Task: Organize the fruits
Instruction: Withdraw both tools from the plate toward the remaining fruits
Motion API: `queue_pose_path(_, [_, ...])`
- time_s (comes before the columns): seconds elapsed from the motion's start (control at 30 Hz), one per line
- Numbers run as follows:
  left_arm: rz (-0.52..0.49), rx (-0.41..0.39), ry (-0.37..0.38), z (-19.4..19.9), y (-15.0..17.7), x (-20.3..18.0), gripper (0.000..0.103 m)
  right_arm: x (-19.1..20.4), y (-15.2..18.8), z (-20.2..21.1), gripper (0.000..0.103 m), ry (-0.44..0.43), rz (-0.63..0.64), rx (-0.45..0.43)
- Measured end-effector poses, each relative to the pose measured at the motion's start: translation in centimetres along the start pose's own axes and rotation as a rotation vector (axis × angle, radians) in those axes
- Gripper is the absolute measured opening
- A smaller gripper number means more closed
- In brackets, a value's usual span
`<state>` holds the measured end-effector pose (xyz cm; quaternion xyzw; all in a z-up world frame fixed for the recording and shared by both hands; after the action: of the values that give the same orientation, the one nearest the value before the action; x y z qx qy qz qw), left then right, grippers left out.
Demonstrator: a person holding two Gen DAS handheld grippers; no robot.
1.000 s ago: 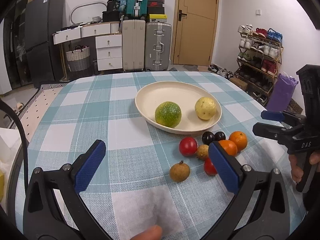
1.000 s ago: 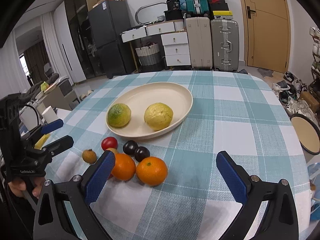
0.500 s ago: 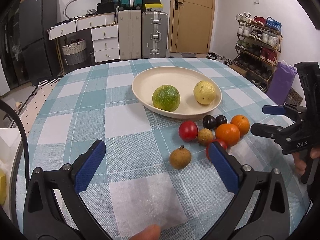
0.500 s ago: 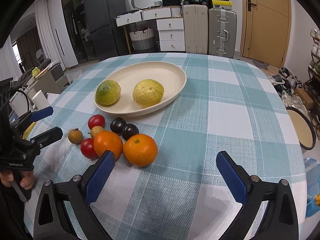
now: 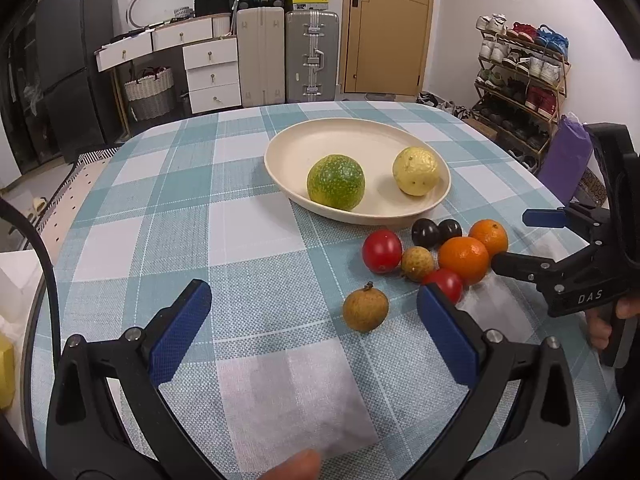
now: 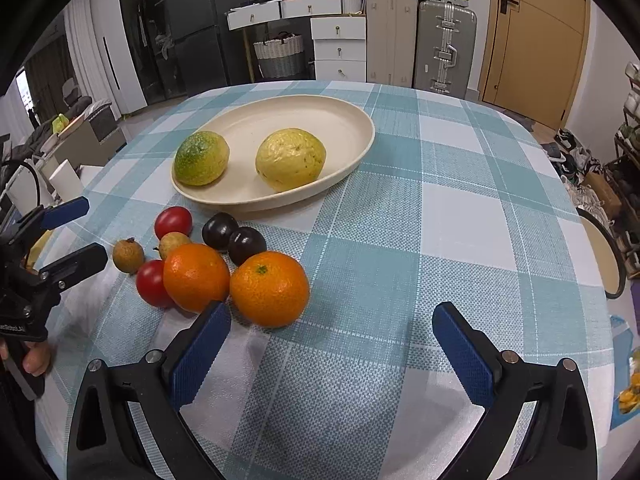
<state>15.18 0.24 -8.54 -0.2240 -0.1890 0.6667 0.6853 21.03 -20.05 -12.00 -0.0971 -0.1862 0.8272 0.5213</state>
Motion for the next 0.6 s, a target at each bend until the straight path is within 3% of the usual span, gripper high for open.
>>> queue_pose_path(0.6, [0.024, 0.021, 0.005, -0.6, 0.0, 0.6, 0.103, 0.5, -0.9, -1.3, 0.102, 0.018, 0.017, 0.022])
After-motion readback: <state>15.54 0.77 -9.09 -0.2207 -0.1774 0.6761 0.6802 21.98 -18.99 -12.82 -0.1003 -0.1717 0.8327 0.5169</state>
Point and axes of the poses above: each gripper's, at about its wrist camera, not at the fingertips, and z roughly against the way its jaws point, x to its left, y to its underside, the point moved 8 cm from there along -z, roughly the way its jaws point, and after that the axes turned 13 degrees about x, right-handed, at the moved point
